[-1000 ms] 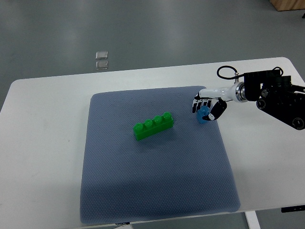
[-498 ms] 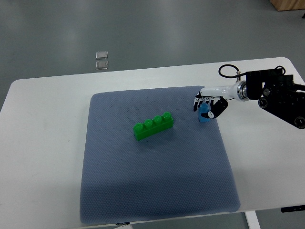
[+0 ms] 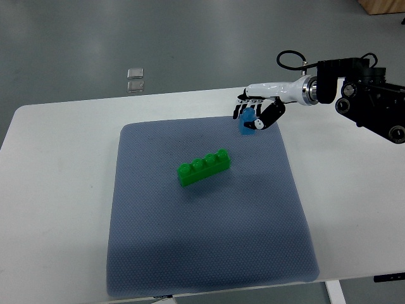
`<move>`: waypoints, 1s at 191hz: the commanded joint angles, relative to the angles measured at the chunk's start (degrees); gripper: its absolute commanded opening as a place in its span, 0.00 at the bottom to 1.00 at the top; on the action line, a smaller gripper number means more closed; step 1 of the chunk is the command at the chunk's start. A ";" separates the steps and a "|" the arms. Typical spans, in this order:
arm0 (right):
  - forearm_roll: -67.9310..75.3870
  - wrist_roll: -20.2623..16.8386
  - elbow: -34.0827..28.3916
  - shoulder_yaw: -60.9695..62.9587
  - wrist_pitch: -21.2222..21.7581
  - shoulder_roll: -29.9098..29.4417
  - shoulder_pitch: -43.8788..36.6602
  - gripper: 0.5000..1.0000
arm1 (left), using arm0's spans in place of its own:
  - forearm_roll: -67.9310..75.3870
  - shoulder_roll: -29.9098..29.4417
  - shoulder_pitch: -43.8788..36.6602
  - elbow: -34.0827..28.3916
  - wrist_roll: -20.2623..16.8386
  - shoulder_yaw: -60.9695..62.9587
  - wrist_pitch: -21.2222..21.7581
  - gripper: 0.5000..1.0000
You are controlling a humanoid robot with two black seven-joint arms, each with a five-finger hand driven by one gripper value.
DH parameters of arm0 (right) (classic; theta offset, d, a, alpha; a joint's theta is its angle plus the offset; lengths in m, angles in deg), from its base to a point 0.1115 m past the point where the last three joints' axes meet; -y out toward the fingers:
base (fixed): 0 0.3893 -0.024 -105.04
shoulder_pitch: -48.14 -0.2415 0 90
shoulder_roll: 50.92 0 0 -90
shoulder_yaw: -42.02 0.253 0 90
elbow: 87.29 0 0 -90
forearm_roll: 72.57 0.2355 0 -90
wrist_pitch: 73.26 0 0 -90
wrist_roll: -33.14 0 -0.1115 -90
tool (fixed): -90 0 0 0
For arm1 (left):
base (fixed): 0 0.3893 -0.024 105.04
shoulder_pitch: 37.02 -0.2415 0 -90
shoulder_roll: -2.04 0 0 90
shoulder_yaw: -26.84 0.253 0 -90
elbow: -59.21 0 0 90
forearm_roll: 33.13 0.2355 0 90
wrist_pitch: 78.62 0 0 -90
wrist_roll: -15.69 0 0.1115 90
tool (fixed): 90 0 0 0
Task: Stack blue block on green block with right hand
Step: 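Lift the blue block and carry it over the green block, then lower the blue block onto the green block's studs and press down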
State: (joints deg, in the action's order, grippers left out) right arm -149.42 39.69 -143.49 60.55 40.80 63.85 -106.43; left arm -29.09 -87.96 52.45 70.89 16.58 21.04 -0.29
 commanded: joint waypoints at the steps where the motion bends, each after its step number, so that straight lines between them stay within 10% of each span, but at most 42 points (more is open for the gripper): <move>1: 2.23 0.04 -2.25 -0.06 0.02 -0.51 -1.00 0.07 | 0.00 0.00 0.01 0.00 -0.01 0.00 -0.02 1.00; 191: -3.13 2.15 -6.03 -3.05 -6.84 -4.82 2.34 0.07 | 0.00 0.00 0.01 -0.09 -0.01 -0.27 0.07 1.00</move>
State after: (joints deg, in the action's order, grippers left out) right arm -152.01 41.84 -149.27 57.50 34.18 58.80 -105.05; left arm -29.14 -87.96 52.45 70.72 16.56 20.77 -0.30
